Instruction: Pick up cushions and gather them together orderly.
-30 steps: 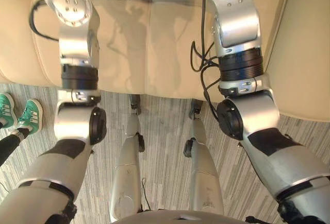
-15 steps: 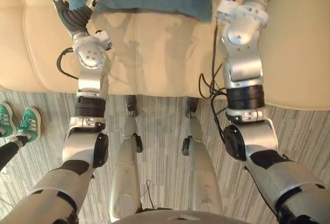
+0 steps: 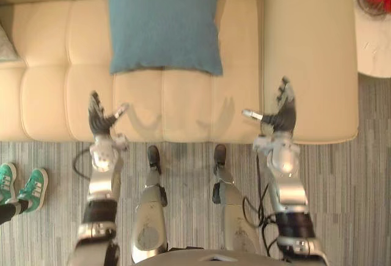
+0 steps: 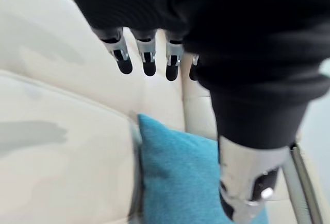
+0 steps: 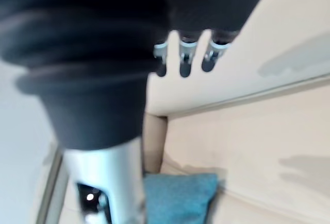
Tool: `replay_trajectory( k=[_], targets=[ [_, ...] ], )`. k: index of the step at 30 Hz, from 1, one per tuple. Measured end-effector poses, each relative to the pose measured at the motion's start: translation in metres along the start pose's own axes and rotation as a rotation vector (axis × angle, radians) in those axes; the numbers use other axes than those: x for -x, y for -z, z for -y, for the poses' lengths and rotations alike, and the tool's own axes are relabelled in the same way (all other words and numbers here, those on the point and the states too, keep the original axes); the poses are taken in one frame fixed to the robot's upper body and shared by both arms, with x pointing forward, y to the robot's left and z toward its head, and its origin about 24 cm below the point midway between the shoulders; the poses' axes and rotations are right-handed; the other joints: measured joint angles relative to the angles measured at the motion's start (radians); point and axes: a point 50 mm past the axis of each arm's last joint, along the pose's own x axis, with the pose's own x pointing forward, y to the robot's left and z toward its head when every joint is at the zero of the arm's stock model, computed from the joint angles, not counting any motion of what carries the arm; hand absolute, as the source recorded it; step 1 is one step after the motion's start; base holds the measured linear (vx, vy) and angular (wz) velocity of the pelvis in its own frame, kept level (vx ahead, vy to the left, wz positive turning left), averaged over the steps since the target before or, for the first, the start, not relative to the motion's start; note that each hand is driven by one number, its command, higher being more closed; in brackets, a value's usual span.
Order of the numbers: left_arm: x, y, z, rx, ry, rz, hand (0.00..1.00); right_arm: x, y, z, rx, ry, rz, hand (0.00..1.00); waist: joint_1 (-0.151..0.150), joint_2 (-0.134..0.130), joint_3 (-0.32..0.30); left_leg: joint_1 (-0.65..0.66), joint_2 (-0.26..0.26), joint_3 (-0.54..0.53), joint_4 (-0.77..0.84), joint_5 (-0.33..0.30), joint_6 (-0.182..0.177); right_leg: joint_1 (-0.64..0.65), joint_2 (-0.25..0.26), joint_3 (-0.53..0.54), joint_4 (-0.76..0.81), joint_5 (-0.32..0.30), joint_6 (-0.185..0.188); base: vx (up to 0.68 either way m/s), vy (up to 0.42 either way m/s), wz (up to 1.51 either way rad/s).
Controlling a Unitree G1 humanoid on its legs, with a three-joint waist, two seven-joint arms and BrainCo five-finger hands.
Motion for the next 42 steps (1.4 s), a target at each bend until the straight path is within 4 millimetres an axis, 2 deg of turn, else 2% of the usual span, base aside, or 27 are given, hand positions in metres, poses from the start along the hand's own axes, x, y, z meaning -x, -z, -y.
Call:
replay_trajectory(
  k=[1,2,3,5,8,10,11,12,14,17,20,25,28,29,30,31,32,33,34,35,37,38,39,40,41,42],
  targets=[
    [0.014,0.030,-0.007,-0.021,-0.005,-0.121,0.00,0.014,0.027,0.001,0.022,-0.019,-0.116,0.00,-0.001,-0.003,-0.040,0.024,-0.002,0.001,0.020,-0.024,0.001,0.024,-0.005,0.000,0.016,-0.014,0.005,0.05,0.006,0.01],
    [0.020,0.041,-0.010,-0.029,-0.008,-0.163,0.00,0.019,0.036,0.001,0.030,-0.024,-0.158,0.00,-0.002,-0.004,-0.055,0.035,-0.002,0.002,0.026,-0.032,0.001,0.035,-0.006,0.000,0.022,-0.023,0.005,0.09,-0.010,-0.01],
    [0.036,0.066,-0.019,-0.048,-0.016,-0.269,0.00,0.035,0.059,0.001,0.056,-0.045,-0.264,0.00,-0.004,-0.003,-0.087,0.078,-0.002,0.005,0.037,-0.052,0.001,0.075,-0.008,0.001,0.035,-0.042,0.009,0.10,-0.020,-0.04],
    [0.064,0.103,-0.032,-0.070,-0.040,-0.442,0.00,0.064,0.096,0.002,0.124,-0.095,-0.436,0.00,-0.006,-0.003,-0.148,0.136,0.000,0.011,0.056,-0.087,0.000,0.134,-0.008,0.002,0.035,-0.078,0.009,0.11,-0.011,-0.05],
    [0.103,0.146,-0.045,-0.116,-0.068,-0.672,0.00,0.103,0.138,0.007,0.193,-0.148,-0.662,0.00,-0.011,-0.003,-0.236,0.190,0.001,0.018,0.064,-0.117,-0.003,0.205,-0.008,0.000,0.006,-0.088,0.012,0.09,0.010,-0.03],
    [0.122,0.163,-0.051,-0.132,-0.080,-0.784,0.00,0.128,0.160,0.012,0.195,-0.135,-0.807,0.00,-0.012,-0.005,-0.270,0.225,0.001,0.024,0.062,-0.135,-0.009,0.248,-0.008,0.000,-0.023,-0.086,0.012,0.09,0.023,-0.06],
    [0.127,0.166,-0.053,-0.139,-0.079,-0.807,0.00,0.133,0.164,0.014,0.196,-0.134,-0.839,0.00,-0.012,-0.006,-0.277,0.234,0.001,0.027,0.062,-0.139,-0.009,0.260,-0.008,0.000,-0.032,-0.085,0.012,0.07,0.024,-0.08],
    [0.139,0.175,-0.060,-0.158,-0.088,-0.868,0.00,0.149,0.175,0.018,0.195,-0.136,-0.925,0.00,-0.016,-0.009,-0.296,0.254,0.000,0.032,0.061,-0.150,-0.012,0.287,-0.008,0.003,-0.057,-0.078,0.016,0.06,0.020,-0.05],
    [0.148,0.180,-0.070,-0.163,-0.121,-0.911,0.00,0.166,0.186,0.025,0.196,-0.114,-1.024,0.00,-0.017,-0.014,-0.320,0.272,-0.002,0.039,0.056,-0.160,-0.013,0.317,-0.008,0.010,-0.096,-0.064,0.018,0.08,0.016,-0.11],
    [0.159,0.186,-0.079,-0.186,-0.128,-0.974,0.00,0.176,0.196,0.036,0.207,-0.080,-1.103,0.00,-0.024,-0.018,-0.329,0.307,-0.012,0.042,0.048,-0.172,-0.014,0.366,-0.011,0.027,-0.146,-0.033,0.021,0.08,0.013,-0.18],
    [0.161,0.187,-0.082,-0.190,-0.124,-0.989,0.00,0.181,0.200,0.041,0.191,-0.059,-1.150,0.00,-0.028,-0.021,-0.334,0.325,-0.019,0.041,0.049,-0.186,-0.016,0.385,-0.013,0.045,-0.160,-0.022,0.030,0.05,0.016,-0.08],
    [0.161,0.187,-0.088,-0.189,-0.145,-0.994,0.00,0.181,0.204,0.038,0.185,-0.073,-1.179,0.00,-0.024,-0.033,-0.327,0.361,-0.028,0.074,0.099,-0.229,-0.009,0.392,-0.012,0.112,-0.145,-0.022,0.030,0.03,0.034,-0.43],
    [0.148,0.183,-0.084,-0.189,-0.132,-0.960,0.00,0.162,0.201,0.029,0.181,-0.099,-1.127,0.00,-0.018,-0.043,-0.271,0.334,-0.014,0.139,0.205,-0.288,0.002,0.326,0.001,0.161,-0.050,-0.014,0.018,-0.14,0.047,-0.75],
    [0.140,0.180,-0.082,-0.188,-0.128,-0.936,0.00,0.157,0.199,0.023,0.183,-0.118,-1.107,0.00,-0.018,-0.059,-0.259,0.289,-0.011,0.158,0.267,-0.320,0.031,0.276,0.003,0.152,-0.019,0.012,0.000,-0.23,0.044,-0.71],
    [0.131,0.177,-0.079,-0.184,-0.121,-0.913,0.00,0.154,0.198,0.017,0.185,-0.145,-1.093,0.00,-0.005,-0.065,-0.251,0.260,-0.007,0.168,0.288,-0.327,0.061,0.251,0.011,0.149,-0.050,0.083,-0.005,-0.29,0.036,-0.75],
    [0.130,0.177,-0.078,-0.183,-0.121,-0.912,0.00,0.148,0.197,0.018,0.189,-0.143,-1.078,0.00,0.001,-0.055,-0.246,0.251,0.017,0.181,0.288,-0.321,0.067,0.252,0.008,0.135,-0.068,0.099,-0.002,-0.24,0.019,-0.54],
    [0.124,0.174,-0.076,-0.184,-0.113,-0.891,0.00,0.146,0.195,0.013,0.178,-0.145,-1.069,0.00,-0.009,-0.048,-0.232,0.233,0.028,0.187,0.297,-0.302,0.051,0.188,-0.009,0.031,0.228,-0.103,-0.034,-0.17,-0.018,-0.03],
    [0.119,0.171,-0.075,-0.190,-0.104,-0.865,0.00,0.150,0.196,0.013,0.177,-0.145,-1.079,0.00,-0.011,-0.056,-0.228,0.236,0.026,0.171,0.306,-0.293,0.055,0.187,-0.036,-0.020,0.444,-0.207,-0.042,-0.14,-0.024,0.16],
    [0.118,0.169,-0.076,-0.197,-0.104,-0.856,0.00,0.150,0.196,0.014,0.178,-0.145,-1.081,0.00,-0.010,-0.059,-0.230,0.233,0.026,0.166,0.312,-0.290,0.055,0.198,-0.048,-0.035,0.506,-0.230,-0.034,-0.12,-0.091,0.35],
    [0.116,0.167,-0.081,-0.211,-0.113,-0.846,0.00,0.151,0.196,0.013,0.177,-0.146,-1.084,0.00,-0.004,-0.071,-0.235,0.216,0.026,0.153,0.331,-0.281,0.053,0.245,-0.078,-0.059,0.599,-0.276,-0.009,-0.13,-0.112,0.23],
    [0.116,0.167,-0.087,-0.222,-0.127,-0.843,0.00,0.150,0.196,0.011,0.177,-0.154,-1.082,0.00,0.000,-0.086,-0.243,0.195,0.019,0.144,0.324,-0.245,0.050,0.301,-0.110,-0.062,0.620,-0.323,0.030,-0.21,-0.195,0.23],
    [0.119,0.167,-0.089,-0.226,-0.141,-0.848,0.00,0.144,0.195,0.008,0.178,-0.160,-1.069,0.00,0.007,-0.103,-0.253,0.159,0.017,0.145,0.326,-0.200,0.047,0.335,-0.105,-0.061,0.513,-0.384,0.054,-0.20,-0.223,0.08],
    [0.120,0.168,-0.089,-0.224,-0.146,-0.852,0.00,0.139,0.194,0.008,0.183,-0.163,-1.057,0.00,0.013,-0.099,-0.254,0.144,0.021,0.150,0.320,-0.181,0.046,0.343,-0.086,-0.062,0.456,-0.398,0.044,-0.21,-0.219,-0.25],
    [0.124,0.170,-0.084,-0.200,-0.150,-0.866,0.00,0.133,0.192,0.006,0.191,-0.168,-1.037,0.00,0.032,-0.072,-0.259,0.123,0.040,0.155,0.289,-0.151,0.050,0.356,-0.054,-0.064,0.350,-0.406,0.032,-0.36,-0.248,-0.40],
    [0.133,0.176,-0.075,-0.160,-0.155,-0.899,0.00,0.121,0.190,0.007,0.214,-0.176,-1.007,0.00,0.034,-0.025,-0.253,0.092,0.067,0.142,0.239,-0.105,0.038,0.365,-0.008,-0.076,0.236,-0.393,0.010,-0.31,-0.201,-0.27],
    [0.136,0.178,-0.071,-0.159,-0.150,-0.913,0.00,0.119,0.190,0.010,0.225,-0.175,-1.001,0.00,0.028,-0.009,-0.245,0.089,0.072,0.127,0.216,-0.084,0.039,0.365,0.006,-0.087,0.225,-0.372,0.004,-0.34,-0.171,0.04]
  ],
)
